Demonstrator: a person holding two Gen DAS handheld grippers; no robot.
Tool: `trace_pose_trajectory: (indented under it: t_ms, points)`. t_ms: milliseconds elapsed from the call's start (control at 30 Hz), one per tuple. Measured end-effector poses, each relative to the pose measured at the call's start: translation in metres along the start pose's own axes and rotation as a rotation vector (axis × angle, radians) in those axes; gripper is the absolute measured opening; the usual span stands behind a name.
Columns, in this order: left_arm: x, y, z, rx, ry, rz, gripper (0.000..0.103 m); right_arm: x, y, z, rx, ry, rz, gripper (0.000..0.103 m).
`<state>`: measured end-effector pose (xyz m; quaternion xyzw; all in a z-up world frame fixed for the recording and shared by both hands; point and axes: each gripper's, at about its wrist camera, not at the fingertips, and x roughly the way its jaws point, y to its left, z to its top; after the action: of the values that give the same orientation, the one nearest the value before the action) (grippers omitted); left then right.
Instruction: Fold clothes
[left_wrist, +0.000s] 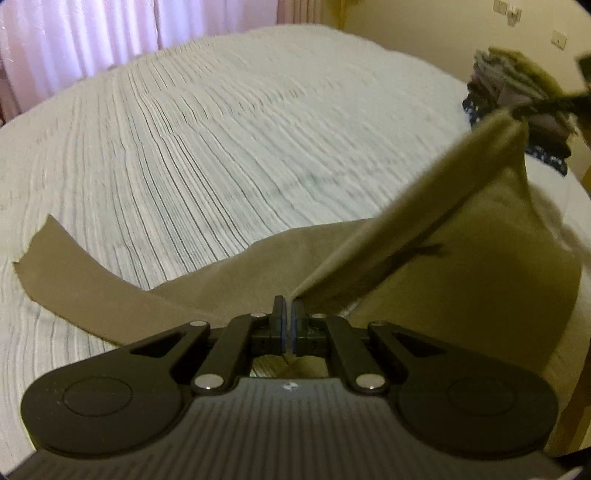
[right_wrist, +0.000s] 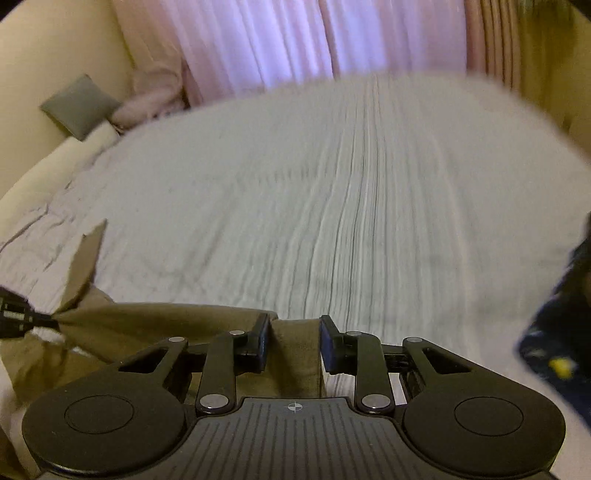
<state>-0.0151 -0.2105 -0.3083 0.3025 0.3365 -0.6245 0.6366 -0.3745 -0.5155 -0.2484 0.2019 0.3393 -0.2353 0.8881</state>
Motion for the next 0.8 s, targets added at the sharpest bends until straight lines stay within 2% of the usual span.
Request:
trace_pose_trajectory:
  t_ms: [67, 133, 267, 300, 333, 367, 467, 533, 633, 733, 800]
  points:
    - [-0.002, -0.004, -0.007, -0.017, 0.024, -0.008, 0.000, -0.034, 0.022, -0.022, -0.034, -0.025, -0.048, 0.027]
    - [-0.004, -0.009, -0.015, -0.033, 0.049, -0.015, 0.000, -0.058, 0.043, -0.052, -0.044, -0.006, -0.090, 0.027]
    - [-0.008, -0.017, -0.029, -0.066, 0.098, -0.031, 0.001, -0.065, 0.078, -0.125, 0.030, 0.172, -0.180, 0.028]
    - [-0.009, -0.020, -0.033, -0.074, 0.110, -0.035, 0.002, -0.058, 0.082, -0.140, 0.088, 0.222, -0.191, 0.031]
    - [-0.010, -0.022, -0.037, -0.083, 0.122, -0.038, 0.003, -0.055, 0.084, -0.153, 0.149, 0.262, -0.210, 0.042]
    - [-0.011, -0.024, -0.040, -0.091, 0.135, -0.042, 0.005, -0.053, 0.086, -0.162, 0.195, 0.277, -0.237, 0.047]
    - [-0.013, -0.031, -0.051, -0.116, 0.171, -0.054, 0.010, -0.059, 0.090, -0.173, 0.376, 0.203, -0.272, 0.047]
    - [-0.017, -0.028, -0.054, -0.164, 0.173, -0.047, 0.017, -0.072, 0.083, -0.175, 0.587, 0.114, -0.261, 0.047]
    - [-0.022, -0.011, -0.047, -0.292, 0.142, -0.012, 0.019, -0.079, 0.068, -0.186, 0.934, -0.003, -0.187, 0.047]
    - [-0.024, 0.010, -0.041, -0.392, 0.124, 0.029, 0.024, -0.072, 0.057, -0.196, 1.113, -0.027, -0.187, 0.047]
    - [-0.025, 0.026, -0.037, -0.433, 0.114, 0.069, 0.027, -0.068, 0.052, -0.199, 1.176, -0.033, -0.220, 0.047]
